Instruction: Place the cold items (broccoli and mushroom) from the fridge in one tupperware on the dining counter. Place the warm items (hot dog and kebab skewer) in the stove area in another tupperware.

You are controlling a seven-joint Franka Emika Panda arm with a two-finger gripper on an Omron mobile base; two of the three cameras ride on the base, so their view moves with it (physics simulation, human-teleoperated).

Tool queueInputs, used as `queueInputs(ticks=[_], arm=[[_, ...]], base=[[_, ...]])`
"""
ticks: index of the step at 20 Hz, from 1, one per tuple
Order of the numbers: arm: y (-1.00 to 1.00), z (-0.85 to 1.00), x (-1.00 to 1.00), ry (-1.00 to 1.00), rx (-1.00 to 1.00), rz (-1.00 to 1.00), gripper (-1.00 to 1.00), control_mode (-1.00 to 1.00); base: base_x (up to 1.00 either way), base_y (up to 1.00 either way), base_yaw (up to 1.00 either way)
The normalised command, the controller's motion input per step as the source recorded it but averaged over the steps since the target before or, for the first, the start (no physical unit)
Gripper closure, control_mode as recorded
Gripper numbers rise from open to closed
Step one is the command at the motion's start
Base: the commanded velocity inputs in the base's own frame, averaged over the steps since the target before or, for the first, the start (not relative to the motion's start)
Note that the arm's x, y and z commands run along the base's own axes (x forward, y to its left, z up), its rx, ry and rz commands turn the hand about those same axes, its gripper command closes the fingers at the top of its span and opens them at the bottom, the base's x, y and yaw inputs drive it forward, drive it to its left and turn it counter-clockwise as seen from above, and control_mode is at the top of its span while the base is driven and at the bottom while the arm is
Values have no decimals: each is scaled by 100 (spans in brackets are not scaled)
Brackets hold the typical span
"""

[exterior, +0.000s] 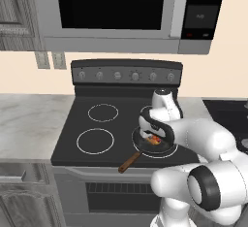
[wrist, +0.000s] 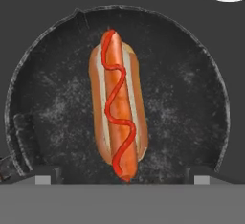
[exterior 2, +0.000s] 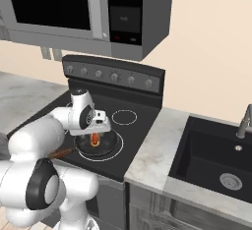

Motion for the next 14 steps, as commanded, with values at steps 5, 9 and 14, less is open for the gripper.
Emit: queueInputs(ticks=[5,9,14], arm=[[5,-28,39,0,0,0,-100,-100],[3,-27,28,0,0,0,-100,-100],[0,-31,8,0,0,0,-100,-100]], base=[[0,0,0],[0,0,0],[0,0,0]])
